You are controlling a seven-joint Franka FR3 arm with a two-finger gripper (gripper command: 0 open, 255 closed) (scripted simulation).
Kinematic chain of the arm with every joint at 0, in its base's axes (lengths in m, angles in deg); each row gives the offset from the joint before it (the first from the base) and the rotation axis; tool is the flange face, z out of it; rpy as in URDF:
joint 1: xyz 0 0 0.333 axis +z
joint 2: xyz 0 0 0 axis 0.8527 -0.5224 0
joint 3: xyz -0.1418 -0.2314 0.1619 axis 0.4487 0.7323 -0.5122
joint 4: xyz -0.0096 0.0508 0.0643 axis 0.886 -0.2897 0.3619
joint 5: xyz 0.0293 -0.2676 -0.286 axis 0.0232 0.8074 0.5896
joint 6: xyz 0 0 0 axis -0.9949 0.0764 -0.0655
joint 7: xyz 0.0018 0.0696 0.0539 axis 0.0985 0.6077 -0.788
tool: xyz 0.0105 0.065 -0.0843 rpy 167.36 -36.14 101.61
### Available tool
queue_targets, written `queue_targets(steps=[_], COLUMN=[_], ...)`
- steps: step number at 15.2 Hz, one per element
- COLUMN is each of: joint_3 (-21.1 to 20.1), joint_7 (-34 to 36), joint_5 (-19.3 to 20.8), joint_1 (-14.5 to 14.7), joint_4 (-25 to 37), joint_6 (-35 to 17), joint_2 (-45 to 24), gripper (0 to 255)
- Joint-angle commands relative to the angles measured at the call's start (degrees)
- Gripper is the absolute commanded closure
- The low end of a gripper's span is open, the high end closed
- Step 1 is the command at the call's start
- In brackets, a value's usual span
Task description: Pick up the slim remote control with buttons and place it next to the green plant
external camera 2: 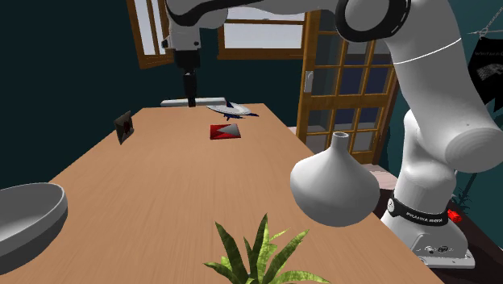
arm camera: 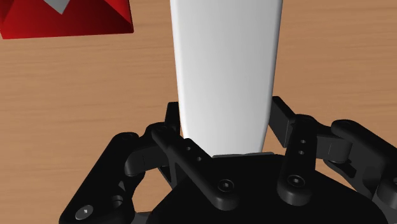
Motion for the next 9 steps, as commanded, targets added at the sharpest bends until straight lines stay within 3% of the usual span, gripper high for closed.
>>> queue_targets(steps=[1, 9], joint_3=[0.0, 0.0], joint_7=[0.0, 0.0], joint_5=[0.0, -0.3], joint_1=[-0.1, -0.6], joint_4=[2.3, 12.3], joint_6=[1.9, 9.5], joint_2=[-0.4, -2.8], gripper=[255, 255])
